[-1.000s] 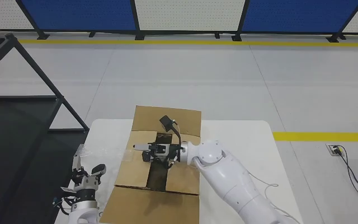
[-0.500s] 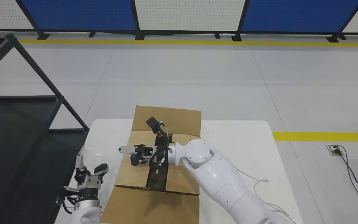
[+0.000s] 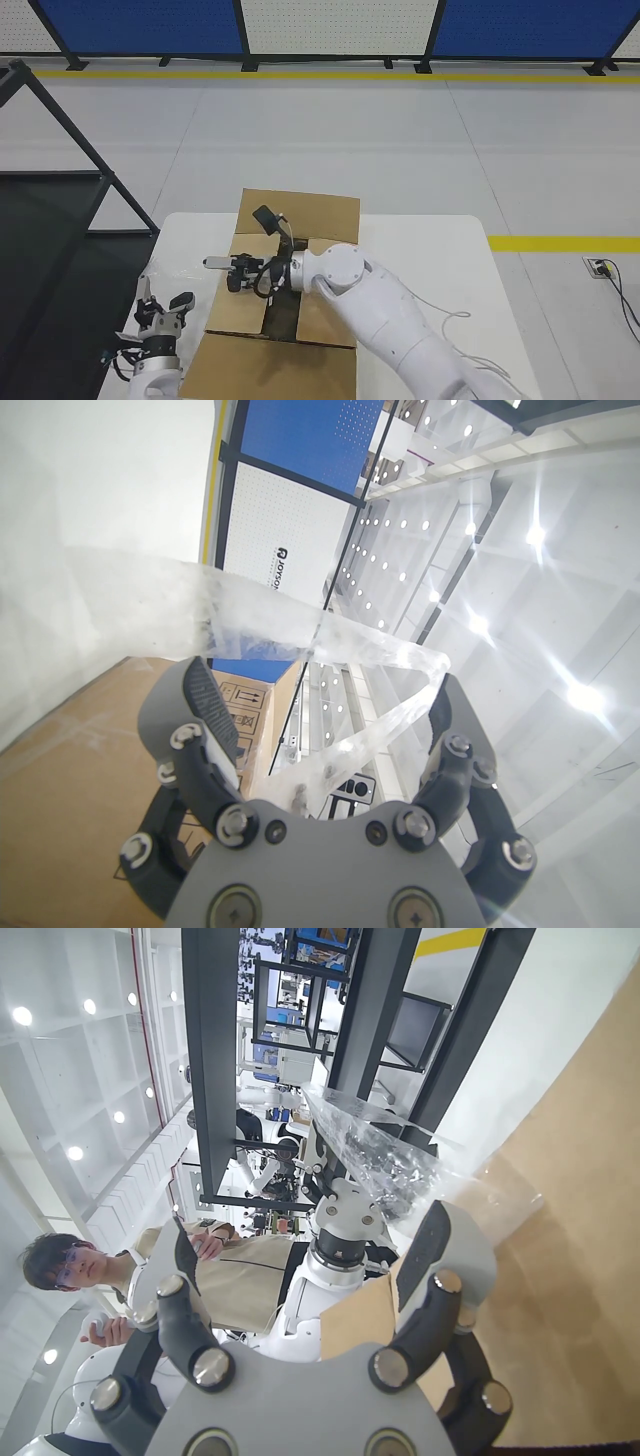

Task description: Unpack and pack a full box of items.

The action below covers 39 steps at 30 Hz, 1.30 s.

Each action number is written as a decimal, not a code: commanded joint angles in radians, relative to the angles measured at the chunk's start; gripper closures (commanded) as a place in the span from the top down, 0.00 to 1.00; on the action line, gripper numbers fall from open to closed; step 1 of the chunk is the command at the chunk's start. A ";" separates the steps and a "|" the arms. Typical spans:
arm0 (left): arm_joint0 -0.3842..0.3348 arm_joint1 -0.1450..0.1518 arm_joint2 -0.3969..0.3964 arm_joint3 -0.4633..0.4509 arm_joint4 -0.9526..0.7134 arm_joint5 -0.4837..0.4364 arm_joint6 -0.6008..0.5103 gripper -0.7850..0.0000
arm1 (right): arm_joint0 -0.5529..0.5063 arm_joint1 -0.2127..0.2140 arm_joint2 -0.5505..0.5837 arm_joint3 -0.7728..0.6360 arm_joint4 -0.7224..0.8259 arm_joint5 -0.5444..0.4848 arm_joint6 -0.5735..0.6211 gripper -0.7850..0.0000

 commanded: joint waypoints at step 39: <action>0.006 -0.011 -0.035 0.019 -0.029 0.004 -0.026 1.00 | 0.058 -0.085 0.028 0.191 -0.037 0.037 -0.002 1.00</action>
